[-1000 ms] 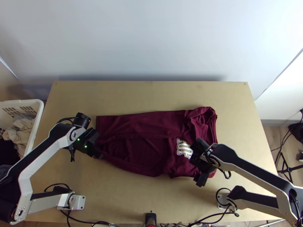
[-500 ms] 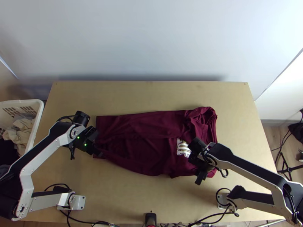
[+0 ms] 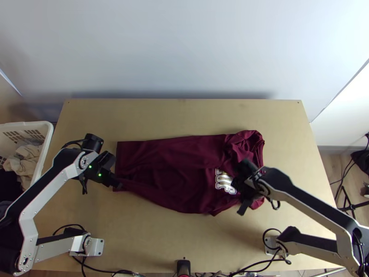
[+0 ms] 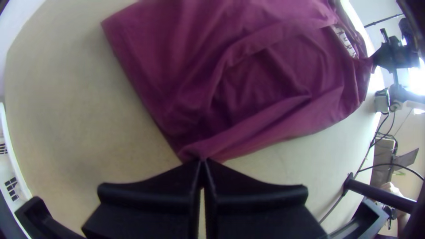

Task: Fold the t-shirt

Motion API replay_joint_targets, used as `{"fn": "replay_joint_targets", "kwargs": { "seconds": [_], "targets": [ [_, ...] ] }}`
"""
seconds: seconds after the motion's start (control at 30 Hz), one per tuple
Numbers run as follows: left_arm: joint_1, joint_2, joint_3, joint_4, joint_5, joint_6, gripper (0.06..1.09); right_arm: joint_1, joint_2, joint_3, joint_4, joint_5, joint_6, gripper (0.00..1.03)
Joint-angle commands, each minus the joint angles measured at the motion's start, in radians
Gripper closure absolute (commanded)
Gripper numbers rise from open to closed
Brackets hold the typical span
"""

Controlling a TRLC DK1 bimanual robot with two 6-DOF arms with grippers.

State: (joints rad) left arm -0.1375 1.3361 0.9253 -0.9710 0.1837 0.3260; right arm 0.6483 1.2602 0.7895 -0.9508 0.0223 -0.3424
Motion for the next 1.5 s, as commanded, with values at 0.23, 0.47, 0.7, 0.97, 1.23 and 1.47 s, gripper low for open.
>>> {"fn": "replay_joint_targets", "kwargs": {
  "seconds": [0.23, 0.47, 0.7, 0.97, 1.23, 1.47],
  "targets": [
    [0.099, -0.045, 0.052, -0.015, 0.002, 0.031, 1.05, -0.168, 0.005, 0.163, 0.001, 0.001, -0.041, 1.0],
    [0.099, -0.043, 0.112, -0.011, 0.003, 0.028, 1.05, -0.214, 0.031, 0.223, 0.001, 0.001, -0.04, 1.0],
    [0.098, -0.037, 0.162, 0.0, 0.003, 0.016, 1.05, -0.271, 0.099, 0.297, 0.001, 0.001, -0.041, 1.0],
    [0.084, -0.028, 0.193, 0.0, 0.003, 0.015, 1.05, -0.32, 0.206, 0.413, 0.009, 0.001, -0.052, 1.0],
    [0.092, 0.021, 0.208, 0.038, 0.002, 0.015, 1.05, -0.335, 0.308, 0.496, 0.04, -0.001, -0.055, 1.0],
    [0.098, 0.089, 0.264, 0.092, -0.001, -0.004, 1.05, -0.346, 0.383, 0.548, 0.063, 0.001, -0.055, 1.0]
  ]
}}
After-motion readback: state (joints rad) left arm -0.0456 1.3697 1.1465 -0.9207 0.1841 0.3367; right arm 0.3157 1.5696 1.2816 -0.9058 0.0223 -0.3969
